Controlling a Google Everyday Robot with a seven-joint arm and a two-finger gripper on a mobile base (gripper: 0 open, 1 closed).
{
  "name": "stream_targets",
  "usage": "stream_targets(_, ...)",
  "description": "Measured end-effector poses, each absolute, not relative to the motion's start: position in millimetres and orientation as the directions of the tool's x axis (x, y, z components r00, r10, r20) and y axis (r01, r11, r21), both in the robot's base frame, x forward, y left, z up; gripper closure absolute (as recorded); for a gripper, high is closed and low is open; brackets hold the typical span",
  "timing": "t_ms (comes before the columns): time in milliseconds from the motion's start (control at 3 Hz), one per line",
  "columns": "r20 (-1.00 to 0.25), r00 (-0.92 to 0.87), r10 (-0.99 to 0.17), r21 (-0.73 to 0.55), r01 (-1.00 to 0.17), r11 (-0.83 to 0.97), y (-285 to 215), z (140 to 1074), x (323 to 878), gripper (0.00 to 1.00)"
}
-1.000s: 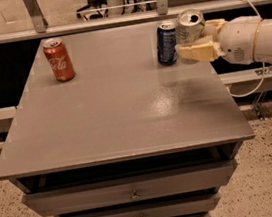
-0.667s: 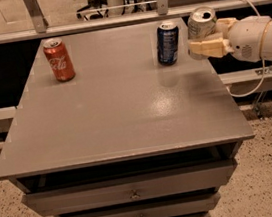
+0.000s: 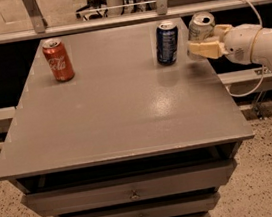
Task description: Move 7up can near pepsi can
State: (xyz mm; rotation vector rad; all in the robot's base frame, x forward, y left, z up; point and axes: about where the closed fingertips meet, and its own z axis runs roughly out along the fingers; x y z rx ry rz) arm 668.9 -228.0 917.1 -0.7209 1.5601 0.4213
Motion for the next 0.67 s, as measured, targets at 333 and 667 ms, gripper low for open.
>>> stream_targets(333, -0.984, -0.017, -0.177, -0.118, -0.682, 0.722, -223, 904, 687, 1.00)
stream_targets(667, -0.985, -0.049, -0.167, -0.087, -0.692, 0.716, -221, 892, 698, 0.78)
